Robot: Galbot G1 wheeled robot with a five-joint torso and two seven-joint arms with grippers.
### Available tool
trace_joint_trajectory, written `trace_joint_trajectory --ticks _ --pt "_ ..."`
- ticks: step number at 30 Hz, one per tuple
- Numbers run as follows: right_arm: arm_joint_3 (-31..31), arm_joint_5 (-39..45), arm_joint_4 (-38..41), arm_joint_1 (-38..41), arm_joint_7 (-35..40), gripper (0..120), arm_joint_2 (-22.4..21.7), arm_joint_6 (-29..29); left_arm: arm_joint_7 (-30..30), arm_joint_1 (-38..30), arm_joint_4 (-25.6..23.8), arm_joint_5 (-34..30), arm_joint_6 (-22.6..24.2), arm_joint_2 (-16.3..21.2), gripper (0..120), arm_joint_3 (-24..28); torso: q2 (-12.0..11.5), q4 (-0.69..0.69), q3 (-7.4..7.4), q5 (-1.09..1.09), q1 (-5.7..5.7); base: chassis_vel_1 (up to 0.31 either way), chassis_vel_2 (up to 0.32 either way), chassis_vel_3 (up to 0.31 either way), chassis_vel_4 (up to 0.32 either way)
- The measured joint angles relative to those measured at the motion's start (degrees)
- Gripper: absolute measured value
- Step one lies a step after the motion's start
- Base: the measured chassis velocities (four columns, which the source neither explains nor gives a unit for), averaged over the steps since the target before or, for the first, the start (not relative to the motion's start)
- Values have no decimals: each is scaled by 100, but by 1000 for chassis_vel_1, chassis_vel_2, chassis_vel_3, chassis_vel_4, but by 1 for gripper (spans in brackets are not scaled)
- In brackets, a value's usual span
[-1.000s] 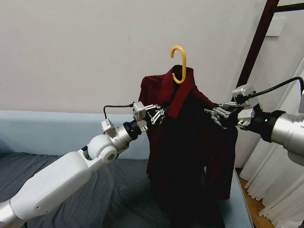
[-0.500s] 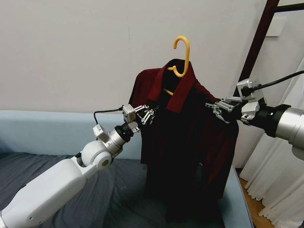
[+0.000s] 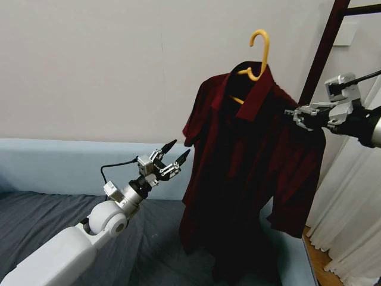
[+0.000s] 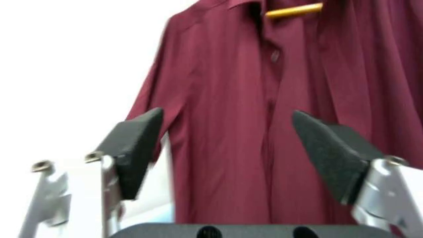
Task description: Pick up the clothes from the sofa and hang them on the clothes hanger.
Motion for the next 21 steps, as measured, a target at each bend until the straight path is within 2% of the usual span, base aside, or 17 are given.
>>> trace_joint_trajectory --ticks 4,13,21 --pt "-4 -179 -472 273 230 7 -61 -296 -5 450 30 188 -40 40 98 -230 0 0 0 0 0 0 0 0 0" --pt "8 -773 -854 412 387 7 -297 -508 -15 623 32 281 -105 58 100 -331 0 -1 0 2 0 0 0 0 0" --pt "108 -1049 -765 73 1334 7 -673 -250 -22 685 -8 330 -179 33 100 -386 0 -1 0 0 0 0 0 0 0"
